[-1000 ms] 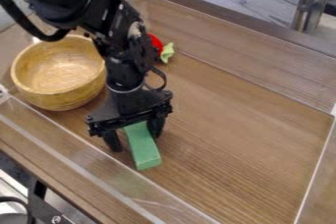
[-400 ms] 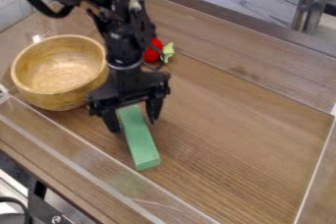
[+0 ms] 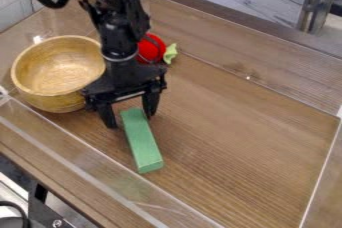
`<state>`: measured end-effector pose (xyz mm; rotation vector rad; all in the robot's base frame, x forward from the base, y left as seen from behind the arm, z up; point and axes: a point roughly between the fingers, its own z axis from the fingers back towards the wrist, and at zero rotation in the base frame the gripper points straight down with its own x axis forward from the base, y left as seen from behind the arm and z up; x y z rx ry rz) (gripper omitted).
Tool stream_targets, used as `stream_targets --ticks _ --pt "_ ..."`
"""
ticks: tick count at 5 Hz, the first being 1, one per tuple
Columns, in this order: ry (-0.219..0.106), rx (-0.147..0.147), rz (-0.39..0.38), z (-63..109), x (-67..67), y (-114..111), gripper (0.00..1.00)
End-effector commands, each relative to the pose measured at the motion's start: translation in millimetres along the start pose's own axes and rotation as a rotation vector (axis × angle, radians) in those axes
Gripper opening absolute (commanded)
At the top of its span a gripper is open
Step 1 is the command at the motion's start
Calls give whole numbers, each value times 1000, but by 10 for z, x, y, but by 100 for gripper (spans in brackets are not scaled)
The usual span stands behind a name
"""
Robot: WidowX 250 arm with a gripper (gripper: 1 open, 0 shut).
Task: Put the green stick in the brown bowl
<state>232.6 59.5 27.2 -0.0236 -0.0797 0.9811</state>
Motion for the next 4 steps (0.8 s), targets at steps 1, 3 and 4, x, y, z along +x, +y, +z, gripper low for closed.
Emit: stream_targets --ticks 1,3,4 --pt "-6 -19 -52 -29 -20 -90 100" --pt "2 -17 13 -16 -27 -183 0" --pt "17 -27 -3 81 -56 -228 0"
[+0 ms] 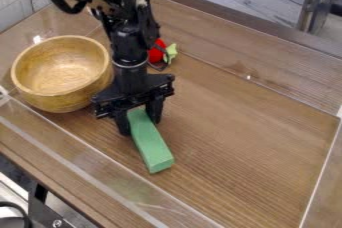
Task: Put the green stick in the brown bowl
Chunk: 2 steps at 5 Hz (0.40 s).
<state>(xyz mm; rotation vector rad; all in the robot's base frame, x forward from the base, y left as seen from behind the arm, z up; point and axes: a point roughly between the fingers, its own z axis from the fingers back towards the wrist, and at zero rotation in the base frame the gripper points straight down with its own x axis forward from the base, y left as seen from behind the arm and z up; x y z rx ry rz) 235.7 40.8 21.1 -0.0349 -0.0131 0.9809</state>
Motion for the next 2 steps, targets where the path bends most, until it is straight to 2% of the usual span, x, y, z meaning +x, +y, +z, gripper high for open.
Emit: stream_targets --ticks 1,2 --pt "-28 -70 12 299 129 -55 0" --pt "-15 -110 24 521 210 -24 0"
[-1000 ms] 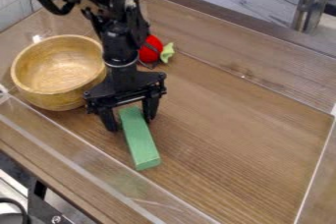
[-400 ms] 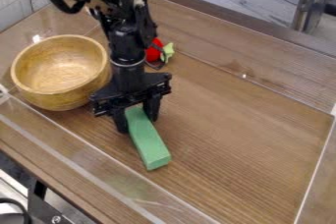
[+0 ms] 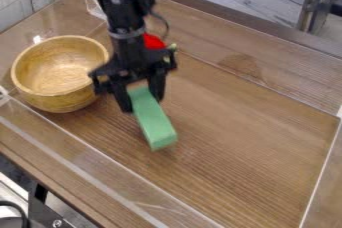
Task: Put the green stick in the brown bowl
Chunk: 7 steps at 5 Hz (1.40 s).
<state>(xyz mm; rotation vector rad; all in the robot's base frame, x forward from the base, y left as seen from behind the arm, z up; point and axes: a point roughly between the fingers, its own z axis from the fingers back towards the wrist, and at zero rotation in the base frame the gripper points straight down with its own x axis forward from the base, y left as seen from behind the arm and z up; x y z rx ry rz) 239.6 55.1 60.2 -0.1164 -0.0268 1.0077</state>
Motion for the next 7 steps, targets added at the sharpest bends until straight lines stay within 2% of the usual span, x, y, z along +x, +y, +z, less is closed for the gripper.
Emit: stream_targets --ticks 1,2,3,4,6,7 --pt "-34 -80 9 448 205 -133 0" --pt "-32 -114 17 749 347 -150 0" --pt "-33 -126 -13 868 570 14 0" --pt "-48 -124 -29 869 829 251 0" --pt "-107 -95 168 699 960 653 0" --pt "-110 -85 186 564 1103 732 0"
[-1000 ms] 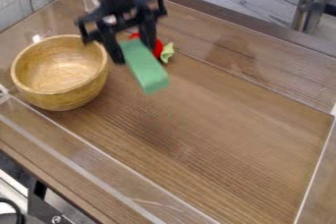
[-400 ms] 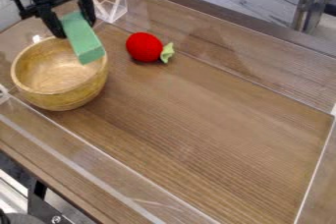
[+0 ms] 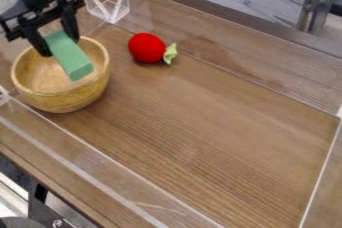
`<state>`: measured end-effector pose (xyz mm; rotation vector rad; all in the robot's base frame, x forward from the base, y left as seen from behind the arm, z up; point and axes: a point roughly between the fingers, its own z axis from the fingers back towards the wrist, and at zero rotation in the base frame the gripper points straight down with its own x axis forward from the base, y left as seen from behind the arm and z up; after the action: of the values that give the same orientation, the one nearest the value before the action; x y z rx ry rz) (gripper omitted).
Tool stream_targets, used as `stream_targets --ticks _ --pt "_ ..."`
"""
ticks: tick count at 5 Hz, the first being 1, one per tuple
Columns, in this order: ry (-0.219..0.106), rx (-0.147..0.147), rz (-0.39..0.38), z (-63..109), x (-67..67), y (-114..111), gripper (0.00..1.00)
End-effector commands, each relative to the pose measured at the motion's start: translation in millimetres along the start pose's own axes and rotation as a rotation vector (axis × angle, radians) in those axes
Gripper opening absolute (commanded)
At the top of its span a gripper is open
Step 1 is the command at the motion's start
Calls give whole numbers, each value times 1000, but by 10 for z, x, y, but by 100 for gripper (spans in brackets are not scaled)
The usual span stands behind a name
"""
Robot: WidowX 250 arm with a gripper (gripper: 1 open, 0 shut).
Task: Put the green stick in the brown bowl
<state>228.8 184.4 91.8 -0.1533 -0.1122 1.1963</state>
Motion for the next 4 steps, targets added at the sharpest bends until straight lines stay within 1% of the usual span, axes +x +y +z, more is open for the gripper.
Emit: stream_targets --ticks 1,2,3,4 --pt "-42 -9 13 15 223 -30 0" --pt "-35 -4 22 -56 329 -46 0" --pt "-17 -2 -40 42 380 -67 0" --pt "0 8 -108 98 367 -55 0"
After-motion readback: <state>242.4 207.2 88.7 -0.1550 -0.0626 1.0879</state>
